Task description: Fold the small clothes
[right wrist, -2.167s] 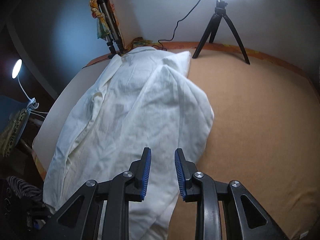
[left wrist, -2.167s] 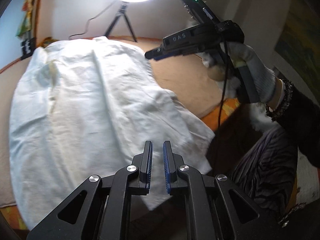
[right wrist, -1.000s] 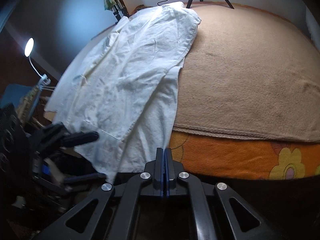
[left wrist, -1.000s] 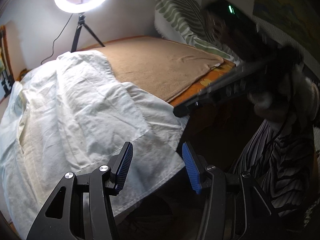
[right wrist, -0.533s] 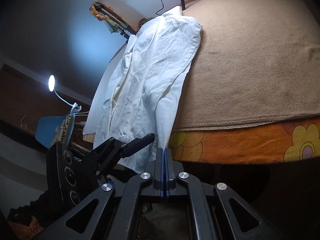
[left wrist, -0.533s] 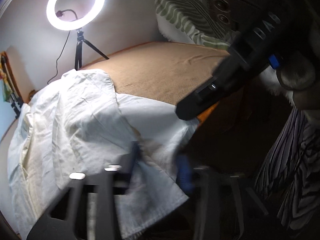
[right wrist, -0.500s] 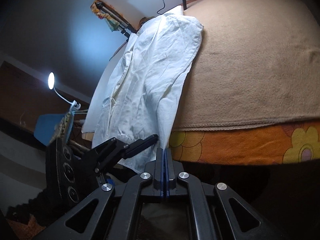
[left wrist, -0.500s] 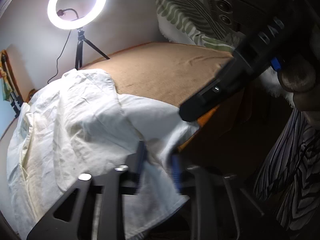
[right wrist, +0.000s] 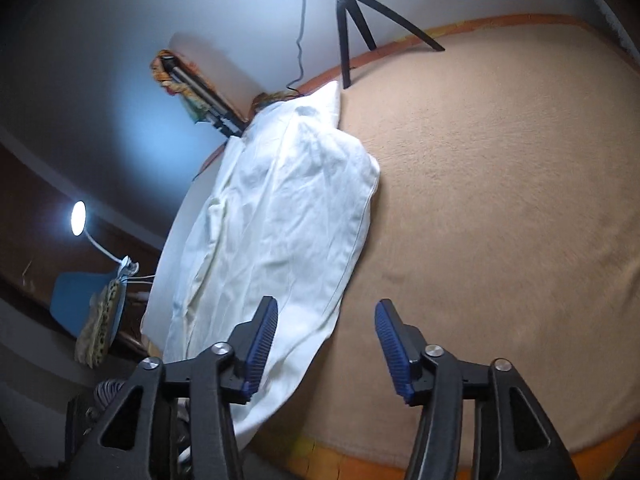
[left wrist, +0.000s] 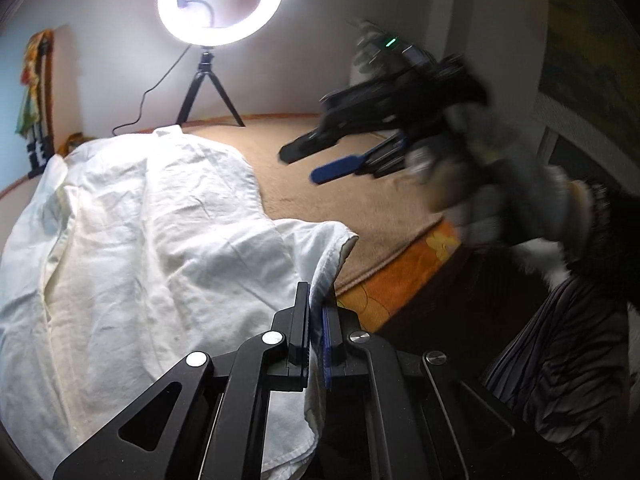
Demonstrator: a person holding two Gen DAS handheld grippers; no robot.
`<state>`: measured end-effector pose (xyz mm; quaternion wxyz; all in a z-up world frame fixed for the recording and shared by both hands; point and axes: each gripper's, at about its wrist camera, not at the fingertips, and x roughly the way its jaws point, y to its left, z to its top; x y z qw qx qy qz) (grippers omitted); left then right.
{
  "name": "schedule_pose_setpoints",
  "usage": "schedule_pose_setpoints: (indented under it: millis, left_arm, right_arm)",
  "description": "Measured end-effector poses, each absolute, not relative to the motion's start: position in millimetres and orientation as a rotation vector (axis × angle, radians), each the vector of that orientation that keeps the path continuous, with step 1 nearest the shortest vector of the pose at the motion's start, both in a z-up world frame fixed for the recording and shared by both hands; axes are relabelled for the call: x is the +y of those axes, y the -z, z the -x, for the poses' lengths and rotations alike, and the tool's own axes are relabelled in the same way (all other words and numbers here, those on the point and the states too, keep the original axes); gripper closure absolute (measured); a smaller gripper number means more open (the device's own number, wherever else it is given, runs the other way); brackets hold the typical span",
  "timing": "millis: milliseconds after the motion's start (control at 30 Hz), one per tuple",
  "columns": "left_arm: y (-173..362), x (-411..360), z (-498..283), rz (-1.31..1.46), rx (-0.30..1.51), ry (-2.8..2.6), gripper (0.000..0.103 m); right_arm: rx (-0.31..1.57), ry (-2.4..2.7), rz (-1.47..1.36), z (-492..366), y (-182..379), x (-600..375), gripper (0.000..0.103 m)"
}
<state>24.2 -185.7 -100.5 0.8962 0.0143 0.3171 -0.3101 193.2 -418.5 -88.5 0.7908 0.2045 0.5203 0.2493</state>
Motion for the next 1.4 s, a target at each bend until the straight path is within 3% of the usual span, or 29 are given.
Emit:
schedule_pose_setpoints:
  millis: [367, 600, 667, 767, 867, 967, 1033, 1067, 1133, 1233, 1400]
  left_arm:
    - [79.5, -152.8, -18.6, 0.112, 0.614, 0.604, 0.100]
    - [77.9, -140.8, -17.0, 0.167, 0.600, 0.594, 0.100]
    - [78.2, -132.4, -14.5, 0.203, 0.597, 0.585, 0.100]
    - [81.6, -120.0, -18.6, 0.234, 0.597, 0.578, 0.100]
    - [82.6, -118.2, -22.3, 0.239, 0.593, 0.586, 0.100]
    - [82.7, -119.6, -20.8, 0.231, 0.597, 0.591, 0.100]
    - [83.0, -120.6, -19.7, 0.231, 0.598, 0.588, 0.100]
    - [84.4, -121.4, -19.0, 0.228, 0.602, 0.586, 0.100]
    - [87.3, -122.7, -17.8, 0.231, 0.613, 0.588, 0.100]
    - [91.4, -122.4, -12.4, 0.234, 0.626, 0.585, 0.100]
    - [103.8, -111.7, -7.1, 0.292, 0.659, 0.556, 0.100]
  right_arm:
    - [1.152, -0.604, -0.575, -264.9, 126.4, -382.1, 0.048]
    - [1.145, -0.532, -0.709, -286.3, 134.8, -380.7, 0.059]
    - [1.141, -0.521, -0.690, -283.5, 128.1, -383.2, 0.057]
    - [1.087, -0.466, -0.585, -273.4, 109.4, -391.4, 0.036]
    - [1.101, -0.463, -0.556, -271.1, 111.0, -393.4, 0.034]
    - [1.131, -0.428, -0.591, -275.7, 124.5, -391.8, 0.042]
    - [1.153, -0.464, -0.603, -283.8, 126.6, -386.0, 0.074]
    - [1.169, -0.477, -0.603, -288.0, 127.5, -382.0, 0.075]
    - [1.169, -0.476, -0.573, -292.2, 124.9, -373.7, 0.091]
    - [1.181, -0.451, -0.447, -297.0, 113.5, -352.6, 0.099]
    - [1.135, -0.421, -0.228, -295.7, 81.5, -310.5, 0.101]
